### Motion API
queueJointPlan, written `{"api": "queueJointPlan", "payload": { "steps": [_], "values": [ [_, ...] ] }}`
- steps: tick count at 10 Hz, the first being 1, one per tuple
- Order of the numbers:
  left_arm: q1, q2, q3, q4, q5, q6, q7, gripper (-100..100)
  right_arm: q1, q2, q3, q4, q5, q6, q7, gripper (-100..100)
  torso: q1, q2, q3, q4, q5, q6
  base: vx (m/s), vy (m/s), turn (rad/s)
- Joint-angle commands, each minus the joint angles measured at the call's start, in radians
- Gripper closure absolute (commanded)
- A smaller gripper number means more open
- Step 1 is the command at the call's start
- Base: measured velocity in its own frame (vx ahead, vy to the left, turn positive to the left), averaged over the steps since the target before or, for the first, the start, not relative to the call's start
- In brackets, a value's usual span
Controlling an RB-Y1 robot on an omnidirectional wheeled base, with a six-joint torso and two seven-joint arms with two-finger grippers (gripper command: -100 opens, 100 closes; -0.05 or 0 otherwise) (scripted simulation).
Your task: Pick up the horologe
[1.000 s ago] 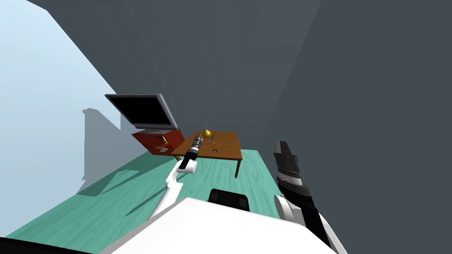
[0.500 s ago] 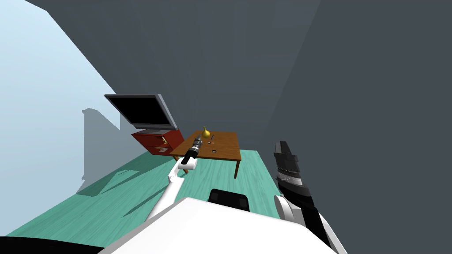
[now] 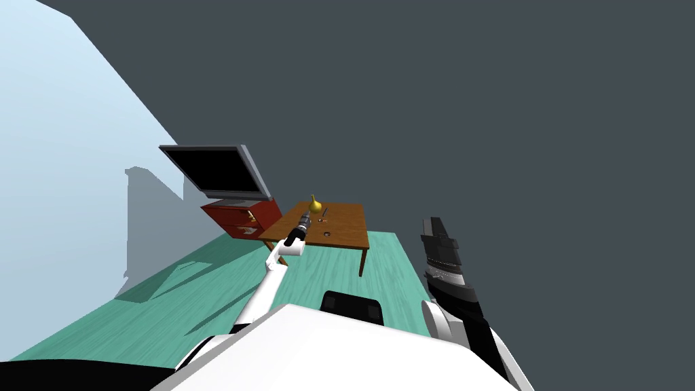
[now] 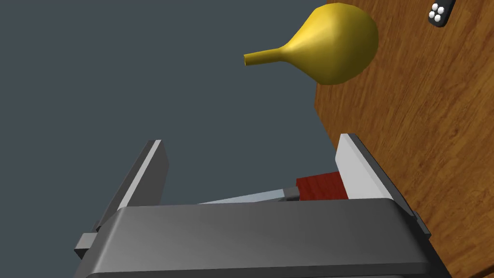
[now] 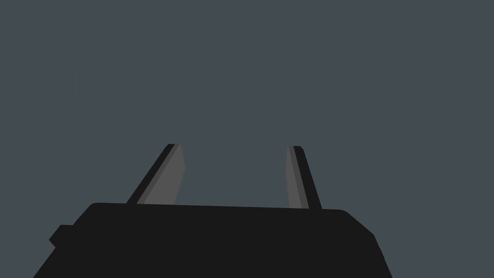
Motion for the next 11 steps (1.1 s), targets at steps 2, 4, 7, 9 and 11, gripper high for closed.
{"api": "queueJointPlan", "payload": {
  "steps": [2,4,7,9,11],
  "values": [
    [-0.046,0.007,0.012,0.068,0.006,0.075,0.008,-100,0.000,0.000,0.000,0.000,0.000,0.000,0.000,0,0.000,0.001,0.000,0.000,0.000,0.000,0.039,-0.040,0.008],
    [-0.081,0.013,0.020,0.110,0.011,0.134,0.012,-100,0.000,0.000,0.000,0.000,0.000,0.000,0.000,0,0.000,0.001,0.000,0.000,0.000,0.000,0.040,-0.041,0.008],
    [-0.116,0.018,0.028,0.206,0.016,0.192,0.017,-100,0.000,0.000,0.000,0.000,0.000,0.000,0.000,0,0.001,0.000,0.000,0.000,0.000,0.000,0.044,-0.032,0.005],
    [-0.151,0.023,0.036,0.267,0.022,0.239,0.021,-100,0.000,0.000,0.000,0.000,0.000,0.000,0.000,0,0.001,-0.001,0.000,0.000,0.000,0.000,0.050,-0.030,0.006],
    [-0.185,0.028,0.043,0.328,0.027,0.285,0.025,-100,0.000,0.000,0.000,0.000,0.000,0.000,0.000,0,0.000,-0.001,-0.001,0.000,0.000,0.000,0.055,-0.039,0.004]
  ]
}}
